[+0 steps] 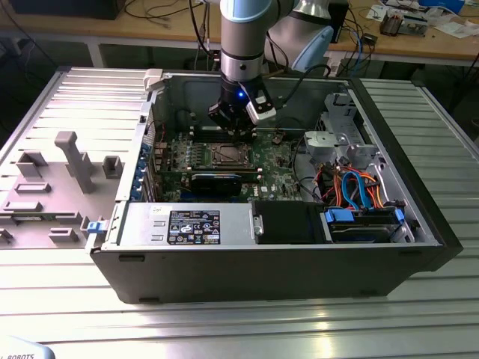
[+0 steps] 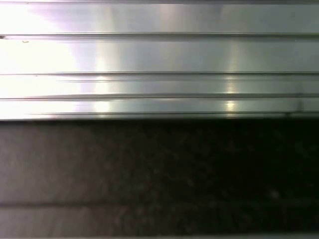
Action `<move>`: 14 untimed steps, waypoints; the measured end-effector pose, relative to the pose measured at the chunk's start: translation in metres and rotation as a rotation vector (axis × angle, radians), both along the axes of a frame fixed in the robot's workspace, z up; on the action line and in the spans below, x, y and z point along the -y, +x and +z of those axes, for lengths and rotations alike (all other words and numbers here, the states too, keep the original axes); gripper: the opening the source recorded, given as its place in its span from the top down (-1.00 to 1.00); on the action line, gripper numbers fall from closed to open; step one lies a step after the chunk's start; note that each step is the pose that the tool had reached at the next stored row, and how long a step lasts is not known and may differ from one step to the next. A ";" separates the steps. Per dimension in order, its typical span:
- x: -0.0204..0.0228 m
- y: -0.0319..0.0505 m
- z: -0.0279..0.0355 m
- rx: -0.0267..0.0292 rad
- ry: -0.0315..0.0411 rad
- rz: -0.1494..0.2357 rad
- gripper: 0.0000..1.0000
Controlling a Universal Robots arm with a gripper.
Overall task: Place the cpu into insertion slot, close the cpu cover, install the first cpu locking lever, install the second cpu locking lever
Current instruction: 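Install the first cpu locking lever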
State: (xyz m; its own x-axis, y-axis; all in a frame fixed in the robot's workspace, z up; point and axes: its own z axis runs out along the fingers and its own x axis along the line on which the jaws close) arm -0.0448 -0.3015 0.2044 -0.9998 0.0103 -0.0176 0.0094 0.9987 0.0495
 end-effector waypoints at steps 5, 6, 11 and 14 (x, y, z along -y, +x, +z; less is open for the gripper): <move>-0.0001 0.0000 0.0000 0.0002 -0.0012 0.000 0.79; -0.0001 0.0000 0.0001 0.0004 -0.0009 0.000 0.79; -0.0001 0.0000 0.0009 0.0002 -0.0011 0.000 0.79; 0.0000 0.0000 0.0011 0.0001 -0.0016 0.000 0.79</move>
State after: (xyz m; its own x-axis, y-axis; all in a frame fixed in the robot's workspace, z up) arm -0.0448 -0.3015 0.2054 -0.9998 0.0104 -0.0177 0.0095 0.9988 0.0479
